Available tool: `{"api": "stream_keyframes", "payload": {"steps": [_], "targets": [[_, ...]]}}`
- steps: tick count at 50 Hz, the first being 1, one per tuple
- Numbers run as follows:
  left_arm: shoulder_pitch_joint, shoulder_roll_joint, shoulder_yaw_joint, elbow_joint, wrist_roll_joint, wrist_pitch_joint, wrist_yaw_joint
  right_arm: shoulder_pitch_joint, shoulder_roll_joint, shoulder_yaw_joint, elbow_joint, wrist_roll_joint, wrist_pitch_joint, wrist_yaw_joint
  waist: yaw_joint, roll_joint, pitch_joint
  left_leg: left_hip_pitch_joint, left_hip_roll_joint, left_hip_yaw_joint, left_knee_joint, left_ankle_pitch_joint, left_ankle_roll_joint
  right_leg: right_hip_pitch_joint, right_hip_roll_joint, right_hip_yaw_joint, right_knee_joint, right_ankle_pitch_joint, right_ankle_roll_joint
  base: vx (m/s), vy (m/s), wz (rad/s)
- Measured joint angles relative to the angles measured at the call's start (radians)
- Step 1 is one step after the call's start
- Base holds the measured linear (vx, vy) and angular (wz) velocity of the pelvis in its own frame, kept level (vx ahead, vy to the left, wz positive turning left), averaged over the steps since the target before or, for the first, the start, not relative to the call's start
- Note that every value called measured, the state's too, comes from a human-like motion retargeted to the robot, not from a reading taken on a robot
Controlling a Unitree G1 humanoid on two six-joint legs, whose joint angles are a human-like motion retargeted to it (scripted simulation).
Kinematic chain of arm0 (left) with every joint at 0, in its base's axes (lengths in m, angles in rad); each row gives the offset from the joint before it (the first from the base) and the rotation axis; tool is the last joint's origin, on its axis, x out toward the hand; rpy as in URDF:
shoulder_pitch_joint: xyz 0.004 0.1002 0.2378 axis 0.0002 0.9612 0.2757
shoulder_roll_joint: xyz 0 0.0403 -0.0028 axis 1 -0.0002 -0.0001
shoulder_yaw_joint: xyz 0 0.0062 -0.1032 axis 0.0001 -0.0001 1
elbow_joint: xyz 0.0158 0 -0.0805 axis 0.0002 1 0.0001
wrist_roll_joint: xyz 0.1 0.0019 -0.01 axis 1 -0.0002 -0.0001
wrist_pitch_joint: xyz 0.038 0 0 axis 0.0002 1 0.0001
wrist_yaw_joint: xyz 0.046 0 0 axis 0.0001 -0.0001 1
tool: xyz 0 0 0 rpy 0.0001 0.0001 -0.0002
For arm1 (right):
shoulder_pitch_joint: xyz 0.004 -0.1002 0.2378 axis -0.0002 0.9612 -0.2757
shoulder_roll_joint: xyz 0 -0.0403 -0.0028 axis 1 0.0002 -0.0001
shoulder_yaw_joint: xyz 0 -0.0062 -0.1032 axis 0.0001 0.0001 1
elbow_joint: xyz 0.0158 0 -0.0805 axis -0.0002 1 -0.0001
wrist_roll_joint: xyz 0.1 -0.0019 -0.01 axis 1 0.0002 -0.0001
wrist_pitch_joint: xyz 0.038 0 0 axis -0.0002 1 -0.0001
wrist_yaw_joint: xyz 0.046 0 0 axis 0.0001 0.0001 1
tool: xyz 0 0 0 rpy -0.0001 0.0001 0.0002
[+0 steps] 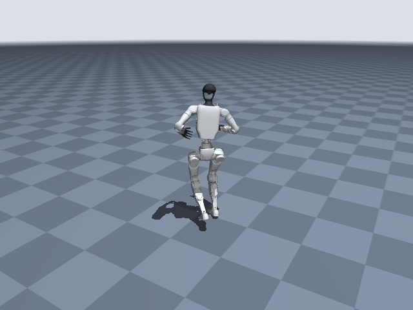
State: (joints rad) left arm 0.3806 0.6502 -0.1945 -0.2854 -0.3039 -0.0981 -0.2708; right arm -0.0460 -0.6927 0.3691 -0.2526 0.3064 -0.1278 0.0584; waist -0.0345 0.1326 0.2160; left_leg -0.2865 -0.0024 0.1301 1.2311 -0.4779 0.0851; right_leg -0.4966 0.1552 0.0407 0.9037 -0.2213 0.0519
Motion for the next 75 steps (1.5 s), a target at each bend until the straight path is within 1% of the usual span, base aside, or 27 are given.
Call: {"api": "stream_keyframes", "payload": {"steps": [3,5,8,12,15,18,22,25,27,30,32,37,40,42,44,47,50,53,56,60,63,65,67,70,72,73,75], "targets": [[-0.143,0.006,-0.076,0.023,-0.008,-0.021,0.020,-0.008,0.055,0.020,0.107,-0.008,-0.003,-0.025,-0.093,0.012,0.030,0.162,-0.092,-0.053,-0.273,-0.081,-0.004,-0.137,0.058,0.047,-0.039,0.078,0.069,-1.22,-0.23,-0.29],[-0.237,0.027,-0.113,0.030,0.008,-0.025,0.036,-0.020,0.084,0.027,0.187,-0.018,0.003,-0.023,-0.141,-0.017,0.064,0.197,-0.135,-0.056,-0.437,-0.178,0.031,-0.225,0.037,0.060,0.000,0.027,0.091,-1.11,-0.22,0.12],[-0.266,0.035,-0.142,0.038,0.020,-0.009,0.027,0.001,0.095,0.044,0.254,-0.029,0.023,0.017,-0.159,-0.055,0.110,0.142,-0.138,-0.024,-0.476,-0.245,0.072,-0.278,-0.045,0.017,0.218,-0.049,0.066,-1.01,-0.22,-0.04],[-0.179,0.014,-0.104,0.049,-0.098,0.043,-0.051,0.010,0.030,0.021,0.201,0.007,0.031,0.128,-0.130,-0.095,0.078,0.049,-0.170,0.021,-0.591,-0.109,0.082,-0.192,-0.280,-0.012,0.459,-0.143,-0.001,-0.83,-0.21,0.01],[-0.044,-0.015,-0.038,0.025,-0.190,0.074,-0.096,0.032,-0.012,-0.001,0.066,0.061,0.024,0.161,-0.062,-0.128,0.049,-0.014,-0.167,0.068,-0.603,-0.026,0.065,0.000,-0.380,-0.034,0.339,-0.156,0.009,-0.70,-0.24,-0.42],[0.036,-0.043,0.023,-0.009,-0.262,0.085,-0.095,-0.005,-0.011,0.005,-0.040,0.114,0.011,0.163,0.025,-0.141,0.040,-0.119,-0.084,0.111,-0.454,-0.006,0.038,0.115,-0.365,-0.086,0.130,-0.205,0.009,-0.64,-0.27,-0.88],[0.039,-0.093,0.048,-0.042,-0.273,0.059,-0.056,-0.078,0.003,0.064,-0.084,0.162,0.012,0.153,0.079,-0.151,0.055,-0.168,0.032,0.095,-0.082,-0.031,0.043,0.101,-0.281,-0.103,0.090,-0.268,-0.015,-0.65,-0.28,-0.87],[-0.032,-0.137,0.024,-0.016,-0.216,0.029,0.005,-0.115,0.033,0.127,-0.056,0.180,0.022,0.131,0.093,-0.096,0.042,-0.096,0.074,-0.005,0.079,0.003,0.012,0.082,-0.144,-0.126,0.017,-0.124,-0.030,-0.69,-0.26,-1.21],[-0.069,-0.159,-0.014,0.020,-0.172,0.004,0.050,-0.084,0.061,0.144,-0.045,0.169,0.011,0.113,0.080,-0.077,0.024,0.004,0.031,-0.057,0.019,0.078,-0.032,0.069,-0.088,-0.133,-0.055,0.074,-0.006,-0.72,-0.23,-0.97],[-0.105,-0.168,-0.056,0.068,-0.128,-0.029,0.114,-0.040,0.086,0.148,-0.034,0.147,-0.014,0.067,0.050,-0.063,0.009,0.085,-0.033,-0.117,-0.161,0.187,-0.085,0.020,0.009,-0.075,-0.172,0.409,0.114,-0.75,-0.21,-0.70],[-0.110,-0.146,-0.052,0.074,-0.122,-0.042,0.151,-0.033,0.065,0.133,-0.057,0.135,-0.024,0.037,0.036,-0.070,0.015,0.075,-0.071,-0.142,-0.253,0.203,-0.097,-0.020,0.008,-0.063,-0.187,0.387,0.119,-0.77,-0.17,-0.68],[0.047,-0.081,0.111,0.007,-0.165,-0.059,0.194,-0.005,-0.119,-0.007,-0.173,0.128,-0.052,-0.002,0.057,-0.084,0.081,-0.046,-0.120,-0.156,-0.243,0.081,-0.024,-0.084,-0.104,-0.081,0.121,0.130,-0.003,-0.80,-0.15,-0.76],[0.249,-0.105,0.295,-0.041,-0.328,-0.035,0.126,0.105,-0.270,-0.218,-0.262,0.179,-0.078,-0.038,0.085,-0.110,0.095,-0.134,-0.168,-0.140,-0.288,0.218,-0.001,-0.046,-0.239,-0.063,0.349,0.012,-0.064,-0.74,-0.15,-0.34],[0.325,-0.146,0.350,-0.034,-0.396,-0.007,0.043,0.176,-0.287,-0.322,-0.262,0.192,-0.086,-0.056,0.115,-0.124,0.080,-0.171,-0.192,-0.138,-0.360,0.356,-0.018,0.023,-0.285,-0.044,0.370,0.008,-0.067,-0.68,-0.14,-0.49],[0.307,-0.179,0.340,-0.014,-0.418,0.029,-0.018,0.187,-0.234,-0.348,-0.234,0.187,-0.080,-0.057,0.140,-0.141,0.067,-0.182,-0.204,-0.141,-0.420,0.390,-0.038,0.087,-0.294,-0.011,0.319,0.021,-0.043,-0.60,-0.13,-0.91],[0.152,-0.185,0.252,0.017,-0.396,0.088,-0.067,0.122,-0.093,-0.271,-0.182,0.165,-0.052,-0.039,0.127,-0.164,0.056,-0.175,-0.142,-0.112,-0.309,0.235,0.022,0.140,-0.278,0.034,0.247,-0.026,-0.022,-0.50,-0.09,-1.40],[-0.113,-0.114,0.140,0.073,-0.321,0.130,-0.087,0.023,0.070,-0.125,-0.120,0.175,0.002,0.010,0.053,-0.164,0.065,-0.138,0.009,-0.137,0.028,0.089,0.083,0.153,-0.190,0.080,0.250,-0.185,-0.059,-0.43,-0.01,-1.84],[-0.412,0.006,0.098,0.194,-0.246,0.119,-0.061,-0.031,0.170,-0.042,-0.071,0.244,0.061,0.074,-0.055,-0.151,0.075,-0.033,0.189,-0.198,0.251,0.070,0.077,0.142,-0.091,0.110,0.299,-0.307,-0.095,-0.40,0.13,-1.63],[-0.662,0.083,0.060,0.349,-0.233,0.058,0.040,-0.061,0.201,-0.074,-0.116,0.331,0.070,0.084,-0.142,-0.123,0.078,0.089,0.276,-0.208,0.237,0.061,0.026,0.161,-0.054,0.117,0.275,-0.313,-0.082,-0.38,0.31,-0.65],[-0.865,0.076,-0.057,0.359,-0.158,-0.009,0.200,-0.237,0.198,-0.055,-0.250,0.336,0.047,0.001,-0.205,-0.090,0.045,0.172,0.230,-0.139,0.035,-0.062,-0.026,0.190,-0.126,0.153,0.140,-0.232,0.010,-0.36,0.48,0.47],[-1.008,0.068,-0.224,0.233,-0.021,-0.028,0.290,-0.519,0.231,0.115,-0.246,0.208,0.043,-0.089,-0.203,-0.076,0.004,0.179,0.179,-0.031,-0.135,-0.135,0.002,0.164,-0.259,0.128,0.066,-0.046,0.094,-0.34,0.55,0.74],[-1.139,0.075,-0.386,0.131,0.091,-0.050,0.348,-0.717,0.290,0.274,-0.174,0.101,0.041,-0.143,-0.196,-0.063,-0.020,0.175,0.151,0.033,-0.234,-0.132,0.016,0.115,-0.346,0.071,0.076,0.098,0.100,-0.32,0.51,0.62],[-1.350,0.079,-0.595,0.044,0.192,-0.089,0.386,-0.909,0.355,0.443,-0.031,-0.019,0.037,-0.168,-0.204,-0.057,-0.045,0.158,0.113,0.070,-0.313,-0.100,0.021,0.065,-0.358,0.051,0.128,0.155,0.125,-0.28,0.43,0.87],[-1.705,0.068,-0.891,-0.034,0.282,-0.143,0.387,-1.119,0.385,0.637,0.231,-0.191,0.024,-0.133,-0.228,-0.066,-0.063,0.106,0.048,0.057,-0.367,-0.039,0.013,0.009,-0.293,0.011,0.283,0.120,0.142,-0.22,0.30,1.07],[-1.788,0.107,-0.993,-0.048,0.268,-0.166,0.371,-1.111,0.313,0.658,0.316,-0.228,-0.008,-0.116,-0.228,-0.084,-0.061,0.079,-0.002,0.013,-0.385,-0.008,-0.001,0.018,-0.237,-0.014,0.330,0.034,0.134,-0.16,0.18,1.11],[-1.769,0.158,-1.012,-0.055,0.242,-0.179,0.364,-1.056,0.247,0.626,0.301,-0.204,-0.035,-0.116,-0.220,-0.095,-0.055,0.080,-0.029,-0.009,-0.407,0.006,-0.007,0.035,-0.223,-0.021,0.325,-0.009,0.125,-0.11,0.13,1.10],[-1.525,0.335,-0.922,-0.077,0.139,-0.195,0.328,-0.788,0.089,0.458,0.148,-0.065,-0.080,-0.117,-0.184,-0.119,-0.035,0.107,-0.089,-0.051,-0.472,0.026,-0.018,0.097,-0.221,-0.022,0.268,-0.086,0.105,-0.07,0.07,0.98]]}}
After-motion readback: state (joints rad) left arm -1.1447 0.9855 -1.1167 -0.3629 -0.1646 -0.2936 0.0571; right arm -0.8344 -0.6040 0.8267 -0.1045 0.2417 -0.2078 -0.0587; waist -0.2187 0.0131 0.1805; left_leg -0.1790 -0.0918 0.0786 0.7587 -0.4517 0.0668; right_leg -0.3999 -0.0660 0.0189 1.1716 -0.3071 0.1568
